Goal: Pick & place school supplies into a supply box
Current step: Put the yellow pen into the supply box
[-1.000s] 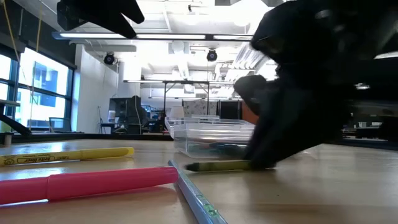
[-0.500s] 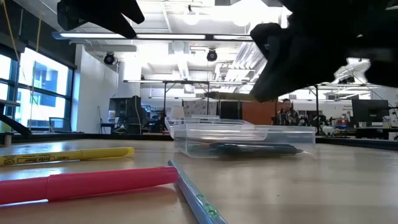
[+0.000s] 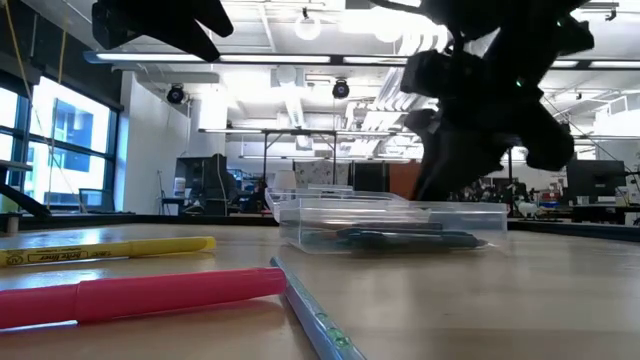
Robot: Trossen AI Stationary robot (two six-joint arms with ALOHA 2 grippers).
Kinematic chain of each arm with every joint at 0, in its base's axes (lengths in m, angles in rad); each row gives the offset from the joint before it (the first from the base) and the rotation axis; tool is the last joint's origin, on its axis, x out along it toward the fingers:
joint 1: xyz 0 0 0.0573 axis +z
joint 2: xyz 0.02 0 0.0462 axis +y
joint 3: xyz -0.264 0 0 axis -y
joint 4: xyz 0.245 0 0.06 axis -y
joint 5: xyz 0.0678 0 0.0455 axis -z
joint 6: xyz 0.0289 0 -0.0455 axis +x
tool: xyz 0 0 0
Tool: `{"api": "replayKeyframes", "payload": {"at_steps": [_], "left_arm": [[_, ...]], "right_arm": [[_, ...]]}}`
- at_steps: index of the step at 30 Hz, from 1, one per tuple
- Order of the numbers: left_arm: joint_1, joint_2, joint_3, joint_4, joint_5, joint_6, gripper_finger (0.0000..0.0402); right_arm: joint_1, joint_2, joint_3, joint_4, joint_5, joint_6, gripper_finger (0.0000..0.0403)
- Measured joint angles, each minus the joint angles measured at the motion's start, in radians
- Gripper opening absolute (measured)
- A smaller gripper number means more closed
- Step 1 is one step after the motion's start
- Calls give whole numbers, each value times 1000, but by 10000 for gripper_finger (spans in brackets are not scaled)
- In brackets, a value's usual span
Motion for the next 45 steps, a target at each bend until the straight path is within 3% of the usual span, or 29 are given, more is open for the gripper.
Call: {"api": "replayKeyframes", "payload": {"at_steps": [7,15,23,28,34,45], "left_arm": [[0,0,0,0,15,0,177],[-19,0,0,-21,71,-51,177],[-201,0,-10,-248,-194,-385,177],[-282,0,-99,-138,-348,-445,177],[-274,25,-189,-13,-276,-346,177],[-164,150,-256,60,-234,-366,177]], "right_arm": [[-2,-20,-6,26,62,-31,73],[-1,-44,-5,78,56,-25,82],[-1,-44,-5,70,6,-7,83],[-1,-44,-5,73,12,-12,83],[-1,-44,-5,83,11,-10,83],[-1,-44,-5,105,-57,4,82]]}}
